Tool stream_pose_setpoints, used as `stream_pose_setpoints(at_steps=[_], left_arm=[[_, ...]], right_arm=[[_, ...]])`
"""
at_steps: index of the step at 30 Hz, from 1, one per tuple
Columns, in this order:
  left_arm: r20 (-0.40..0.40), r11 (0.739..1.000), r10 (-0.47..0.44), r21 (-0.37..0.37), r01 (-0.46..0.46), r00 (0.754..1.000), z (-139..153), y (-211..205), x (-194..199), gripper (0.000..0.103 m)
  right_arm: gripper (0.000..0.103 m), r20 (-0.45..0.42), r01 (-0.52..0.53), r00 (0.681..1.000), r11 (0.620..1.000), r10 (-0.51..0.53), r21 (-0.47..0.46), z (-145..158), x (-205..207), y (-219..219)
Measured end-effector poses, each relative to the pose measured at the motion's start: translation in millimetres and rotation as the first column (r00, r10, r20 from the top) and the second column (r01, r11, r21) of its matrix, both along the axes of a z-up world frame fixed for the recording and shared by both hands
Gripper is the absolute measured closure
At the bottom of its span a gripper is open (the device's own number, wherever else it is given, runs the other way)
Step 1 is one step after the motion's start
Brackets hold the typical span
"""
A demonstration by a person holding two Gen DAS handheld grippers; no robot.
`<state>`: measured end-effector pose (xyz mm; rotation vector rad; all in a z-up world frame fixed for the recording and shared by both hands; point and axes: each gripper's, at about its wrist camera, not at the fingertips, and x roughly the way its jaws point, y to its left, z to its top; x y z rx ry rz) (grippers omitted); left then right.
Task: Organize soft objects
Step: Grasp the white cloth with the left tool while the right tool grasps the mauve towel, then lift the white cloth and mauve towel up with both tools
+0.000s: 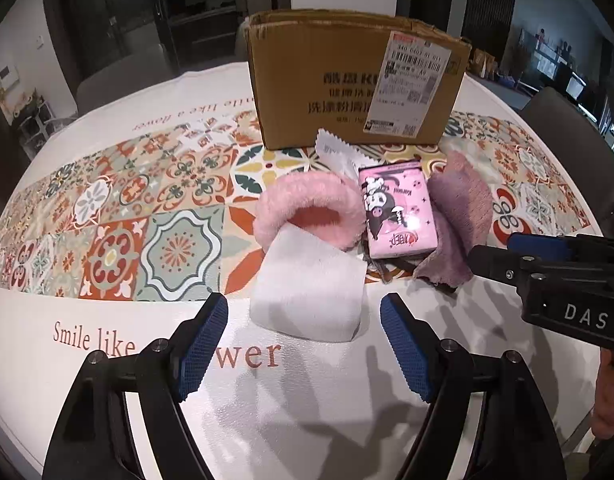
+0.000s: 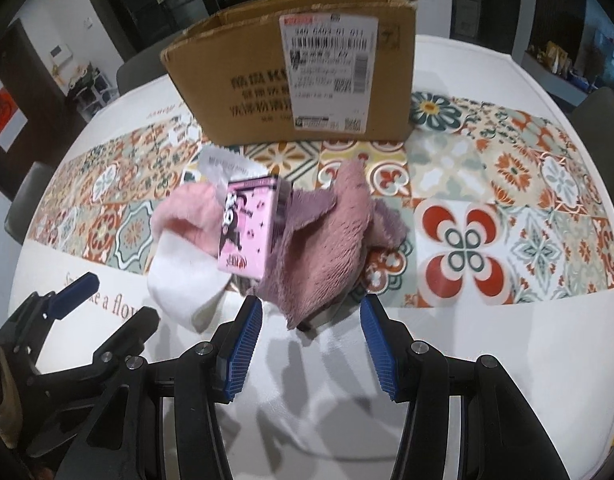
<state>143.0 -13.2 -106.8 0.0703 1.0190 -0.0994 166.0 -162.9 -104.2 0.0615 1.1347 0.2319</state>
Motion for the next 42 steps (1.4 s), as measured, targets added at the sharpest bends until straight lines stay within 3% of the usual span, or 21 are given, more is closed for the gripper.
stream_pose_setpoints(at_steps=[23,29,31,34,42], left_arm=[[-0.105,1.000,-0.023,-0.006,0.022,0.994,-51.5,-9.8,37.0,0.028],[-0.105,0.999,-0.044,-0.025,0.042,0.993,-53.0,-12.9,34.9,0.050],[-0.106,0.998,-0.054,-0.044,0.050,0.993,-50.9,-12.8,34.0,0.069],[-0.118,0.994,-0.084,-0.082,0.074,0.990,-49.4,-14.5,30.8,0.086],[-0.079,0.990,-0.098,-0.114,0.088,0.992,-31.2,-17.4,17.1,0.091]], right_arm=[[0.051,-0.001,0.015,1.000,0.998,-0.016,-0.065,-19.9,24.3,1.1],[0.070,0.005,0.009,1.000,0.997,-0.009,-0.071,-19.7,22.4,0.6],[0.076,0.001,0.011,1.000,0.998,-0.011,-0.067,-20.3,22.1,-0.5],[0.082,0.000,0.009,1.000,0.999,-0.009,-0.053,-19.2,19.9,-1.3],[0.089,0.011,0.017,1.000,1.000,-0.017,0.000,-11.1,12.4,-6.2]])
